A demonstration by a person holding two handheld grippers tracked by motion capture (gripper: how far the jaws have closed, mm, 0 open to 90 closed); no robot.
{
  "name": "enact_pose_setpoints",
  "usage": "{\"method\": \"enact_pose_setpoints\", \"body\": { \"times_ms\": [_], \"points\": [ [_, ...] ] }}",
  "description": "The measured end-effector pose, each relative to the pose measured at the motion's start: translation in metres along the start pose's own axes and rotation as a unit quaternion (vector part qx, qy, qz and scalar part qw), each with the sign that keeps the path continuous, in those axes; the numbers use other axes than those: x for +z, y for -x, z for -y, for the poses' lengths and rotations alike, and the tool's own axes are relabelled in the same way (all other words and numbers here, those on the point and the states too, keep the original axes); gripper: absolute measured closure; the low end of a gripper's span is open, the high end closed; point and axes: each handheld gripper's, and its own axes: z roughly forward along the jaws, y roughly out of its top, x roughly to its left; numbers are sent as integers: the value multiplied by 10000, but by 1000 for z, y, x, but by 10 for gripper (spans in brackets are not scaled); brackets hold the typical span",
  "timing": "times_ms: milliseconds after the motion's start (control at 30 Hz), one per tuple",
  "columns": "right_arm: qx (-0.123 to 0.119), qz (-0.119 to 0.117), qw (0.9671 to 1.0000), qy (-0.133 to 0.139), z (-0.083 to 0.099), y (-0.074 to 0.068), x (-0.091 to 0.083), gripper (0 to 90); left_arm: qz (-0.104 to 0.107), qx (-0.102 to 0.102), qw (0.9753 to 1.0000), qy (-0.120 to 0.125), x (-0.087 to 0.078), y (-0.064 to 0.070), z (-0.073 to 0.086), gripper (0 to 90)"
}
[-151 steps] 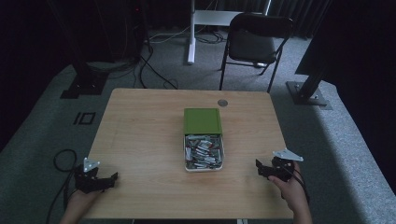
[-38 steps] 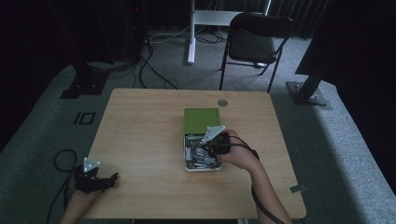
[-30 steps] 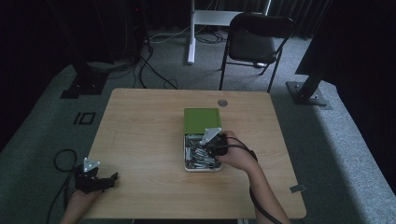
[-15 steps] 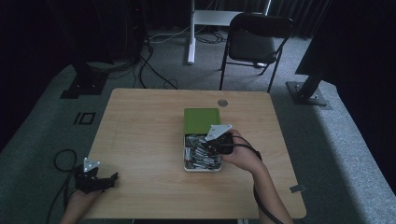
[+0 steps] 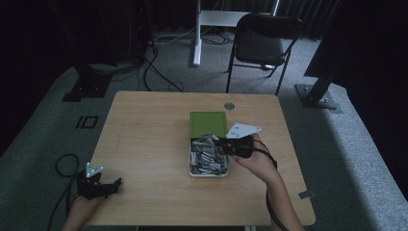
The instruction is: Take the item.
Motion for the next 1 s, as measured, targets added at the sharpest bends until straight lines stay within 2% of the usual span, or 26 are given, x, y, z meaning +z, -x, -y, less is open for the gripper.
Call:
{"method": "enact_pose_setpoints", "body": {
  "times_ms": [33,67,133,200,367,400,467,500,533,600,633,700,733,833,933,967,1000],
  "points": [
    [49,-11,10000,50,0,1,-2,869,1,-1,10000,1,0,0,0,12],
    [176,44,9997,176,1,2,-4,870,0,0,10000,-1,0,0,0,12],
    [276,134,9992,258,2,4,-7,870,1,-1,10000,-1,0,0,0,12],
    [475,228,9978,405,3,8,-10,871,1,-1,10000,0,0,0,0,12],
    [875,434,9930,665,7,18,-18,874,0,0,10000,1,0,0,0,12],
    [1036,539,9903,757,10,23,-22,874,1,1,10000,0,0,0,0,12],
    [1074,597,9895,764,10,25,-23,874,-1,2,10000,3,0,0,0,12],
    [1186,727,9869,814,12,28,-26,874,0,1,10000,2,0,0,0,12],
    [1247,753,9860,816,13,30,-27,874,0,1,10000,1,0,0,0,12],
    [1447,901,9813,894,17,37,-32,874,0,1,10000,0,0,0,0,12],
    [1469,918,9808,891,19,39,-33,874,0,0,10000,0,0,0,0,12],
    [1592,1091,9767,943,23,45,-36,874,0,0,10000,0,0,0,0,12],
    [1622,1116,9761,918,25,47,-37,874,0,1,10000,0,0,0,0,12],
    [1732,1377,9714,856,34,56,-37,874,2,-6,10000,-1,0,0,0,12],
    [1907,1487,9667,836,43,63,-34,874,3,-2,10000,-5,0,0,0,12],
    [1999,1520,9640,873,46,66,-32,874,3,-1,10000,-6,0,0,0,12],
    [2047,1519,9635,820,50,68,-31,874,3,-2,10000,-5,0,0,0,12]
  ]
}}
